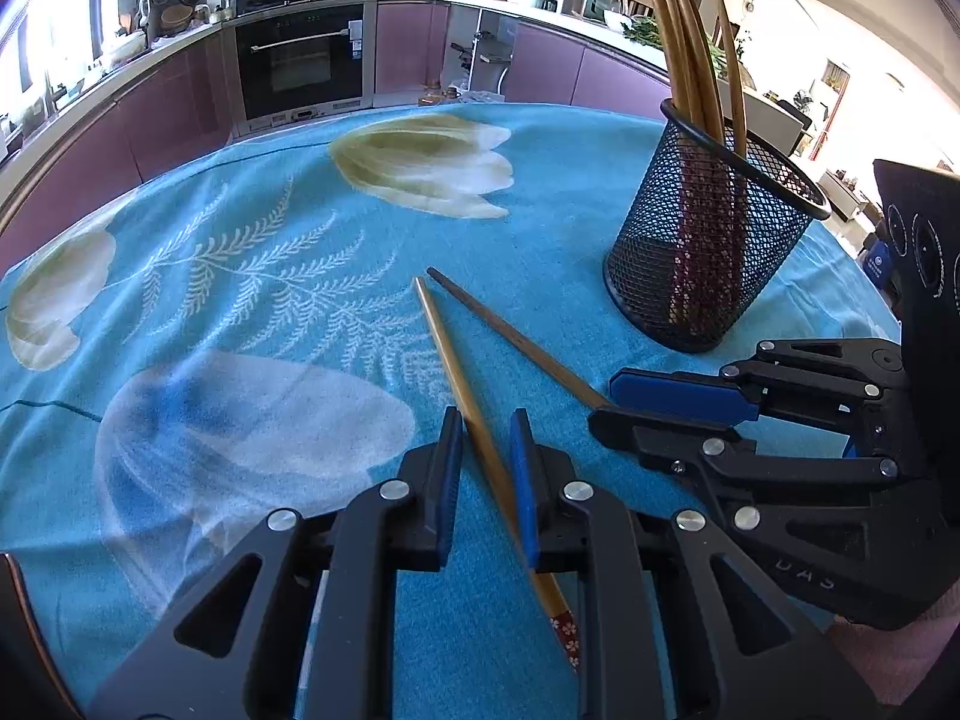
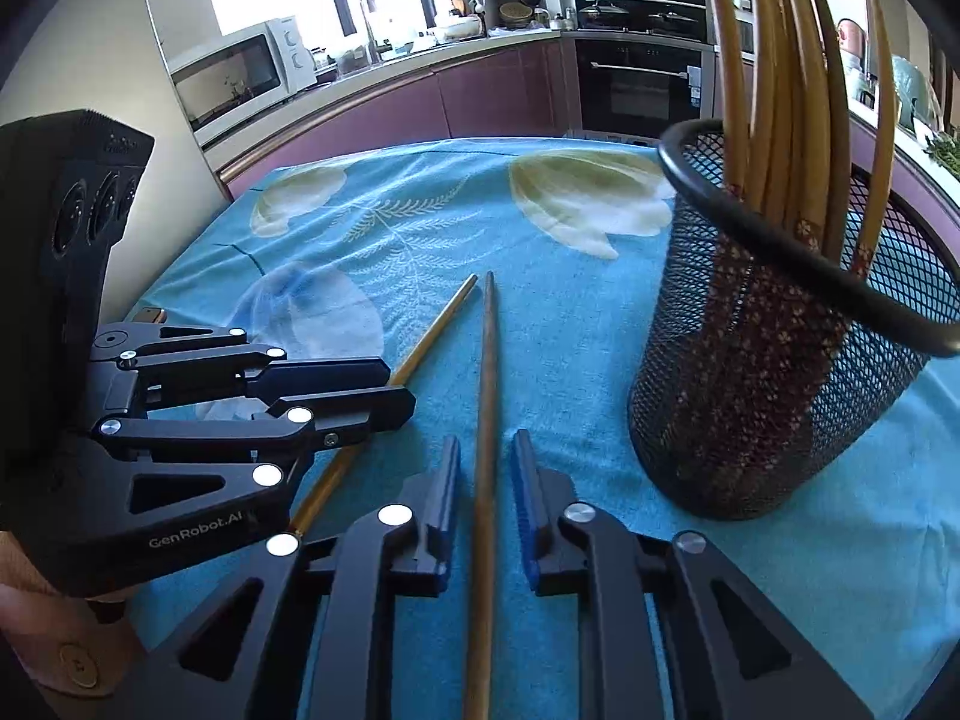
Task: Organize utensils
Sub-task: 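Grasp a chopstick with the right tool while the left tool grasps the other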
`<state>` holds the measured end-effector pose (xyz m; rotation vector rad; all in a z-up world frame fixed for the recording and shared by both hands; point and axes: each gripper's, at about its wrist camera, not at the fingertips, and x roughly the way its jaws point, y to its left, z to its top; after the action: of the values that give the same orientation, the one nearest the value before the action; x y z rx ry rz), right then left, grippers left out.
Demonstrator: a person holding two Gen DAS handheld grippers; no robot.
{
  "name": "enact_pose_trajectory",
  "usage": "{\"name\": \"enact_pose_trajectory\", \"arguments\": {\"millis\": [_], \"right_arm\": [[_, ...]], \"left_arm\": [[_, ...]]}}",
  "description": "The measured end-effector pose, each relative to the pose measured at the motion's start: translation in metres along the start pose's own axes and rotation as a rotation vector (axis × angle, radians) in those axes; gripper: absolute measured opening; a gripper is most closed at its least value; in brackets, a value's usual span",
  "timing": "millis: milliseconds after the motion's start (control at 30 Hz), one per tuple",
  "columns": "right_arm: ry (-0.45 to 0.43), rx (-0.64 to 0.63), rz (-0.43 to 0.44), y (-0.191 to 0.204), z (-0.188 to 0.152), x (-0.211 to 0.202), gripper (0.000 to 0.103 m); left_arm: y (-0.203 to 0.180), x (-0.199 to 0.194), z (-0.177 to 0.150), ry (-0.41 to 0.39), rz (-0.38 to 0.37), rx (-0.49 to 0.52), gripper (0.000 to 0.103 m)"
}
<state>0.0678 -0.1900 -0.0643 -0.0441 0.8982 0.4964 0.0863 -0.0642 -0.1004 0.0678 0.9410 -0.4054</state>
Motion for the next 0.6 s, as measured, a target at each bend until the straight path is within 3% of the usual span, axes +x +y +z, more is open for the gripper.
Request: {"name": "enact_pose_trajectory", "arguments": {"millis": [100,600], "right_arm": [[-0.002,0.026,0.019,-0.006,-0.001,-0.001,0.007],[-0.024,0.087,0.108,-0.011,-0.009,-0.018,0.006]], "left_arm": [[0.0,0.001,0.0,-0.002,0.001,-0.008,0.012],[-0.001,-0.007,-0.005,-0.011,-0.006,-0.024,0.008]]}}
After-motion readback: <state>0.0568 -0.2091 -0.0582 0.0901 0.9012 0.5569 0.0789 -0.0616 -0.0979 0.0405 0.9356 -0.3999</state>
